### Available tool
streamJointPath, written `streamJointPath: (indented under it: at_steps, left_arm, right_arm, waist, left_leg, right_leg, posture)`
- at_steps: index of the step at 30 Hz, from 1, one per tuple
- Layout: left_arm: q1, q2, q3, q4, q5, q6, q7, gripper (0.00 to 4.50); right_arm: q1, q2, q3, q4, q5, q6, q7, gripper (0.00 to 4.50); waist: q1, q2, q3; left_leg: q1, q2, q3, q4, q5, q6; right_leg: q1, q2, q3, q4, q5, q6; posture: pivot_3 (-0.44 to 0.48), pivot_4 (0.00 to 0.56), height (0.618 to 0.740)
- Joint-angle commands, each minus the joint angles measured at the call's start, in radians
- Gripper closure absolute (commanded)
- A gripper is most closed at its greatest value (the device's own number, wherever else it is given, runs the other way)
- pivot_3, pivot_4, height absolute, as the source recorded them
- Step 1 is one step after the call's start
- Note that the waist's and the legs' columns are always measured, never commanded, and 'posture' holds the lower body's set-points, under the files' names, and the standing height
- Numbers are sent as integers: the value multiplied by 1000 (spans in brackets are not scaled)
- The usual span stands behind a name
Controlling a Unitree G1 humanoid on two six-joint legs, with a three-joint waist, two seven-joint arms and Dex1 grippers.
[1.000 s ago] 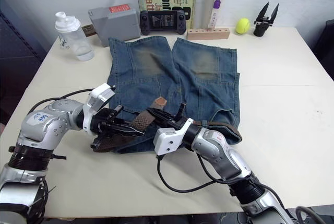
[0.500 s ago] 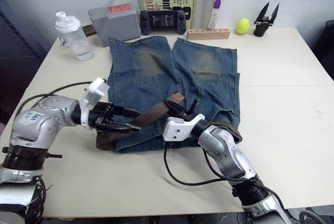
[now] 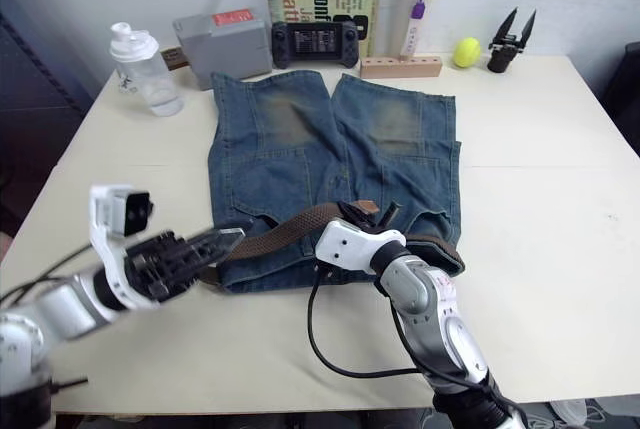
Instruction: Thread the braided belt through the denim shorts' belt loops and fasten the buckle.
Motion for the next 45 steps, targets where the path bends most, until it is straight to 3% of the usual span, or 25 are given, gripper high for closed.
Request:
streamJointPath:
  at_steps: [1,7,10,14,18,23,29,37,40,45]
  left_arm:
    - [48,-49,-101,-77,-90,-140,183,1510]
    - [135,-83,-265,-108,-33,-216,358,1510]
    - [172,-108,-283,-93,-29,-263,382,1510]
    - [159,-219,-336,-46,8,-361,497,1510]
    - [120,-328,-359,-36,60,-413,471,1510]
    - [63,-398,-359,0,116,-451,478,1510]
    - [-37,-416,-334,71,125,-467,532,1510]
    - [-54,-406,-332,97,135,-433,544,1510]
    - [-54,-409,-329,104,138,-429,551,2174]
    - [-49,-402,-305,102,126,-424,550,4273]
  right_arm:
    - [2,8,0,-80,-33,30,8,4500]
    - [-50,25,14,-33,-39,29,-11,4500]
    - [-89,44,25,21,-30,18,-37,4500]
    - [-122,55,17,69,5,1,-42,4500]
    - [-132,49,27,102,33,-31,-41,4500]
    - [-147,45,45,131,54,-81,-46,4500]
    - [-152,33,71,143,73,-178,-65,4500]
    - [-147,25,92,144,47,-231,-83,4500]
    - [-148,28,92,146,43,-235,-88,4500]
    - [-150,29,87,152,38,-235,-95,4500]
  waist:
    - [1,1,0]
    - [-6,1,0]
    - [-12,2,0]
    - [-2,2,0]
    - [-3,2,0]
    - [-5,2,0]
    - [-1,2,0]
    - [-2,2,0]
    - [-2,2,0]
    - [-3,2,0]
  left_leg:
    - [1,-2,-2,0,0,0]
    - [2,-5,-2,-2,1,-1]
    - [2,-3,3,-5,1,-3]
    - [2,-1,4,-8,4,-7]
    - [1,-1,5,-8,4,-7]
    - [1,0,6,-10,4,-7]
    - [1,0,5,-10,5,-8]
    - [1,1,6,-14,6,-9]
    - [1,1,5,-14,7,-9]
    - [1,1,5,-15,7,-9]
  right_leg:
    - [1,0,3,0,0,-1]
    - [1,15,19,-3,-1,-2]
    - [-2,17,19,-4,-1,-2]
    - [-3,20,19,-6,-2,-2]
    - [-3,20,20,-6,-2,-2]
    - [-4,21,20,-8,-2,-2]
    - [-3,22,20,-9,-2,-2]
    - [-4,22,19,-11,-1,-1]
    - [-3,22,20,-11,-1,-1]
    - [-4,22,19,-11,-1,-1]
  posture:
    - [0,150,731]
    - [0,150,731]
    - [0,150,731]
    - [0,150,731]
    - [0,150,731]
    - [0,150,731]
    - [0,150,731]
    - [0,150,731]
    - [0,150,731]
    - [0,150,731]
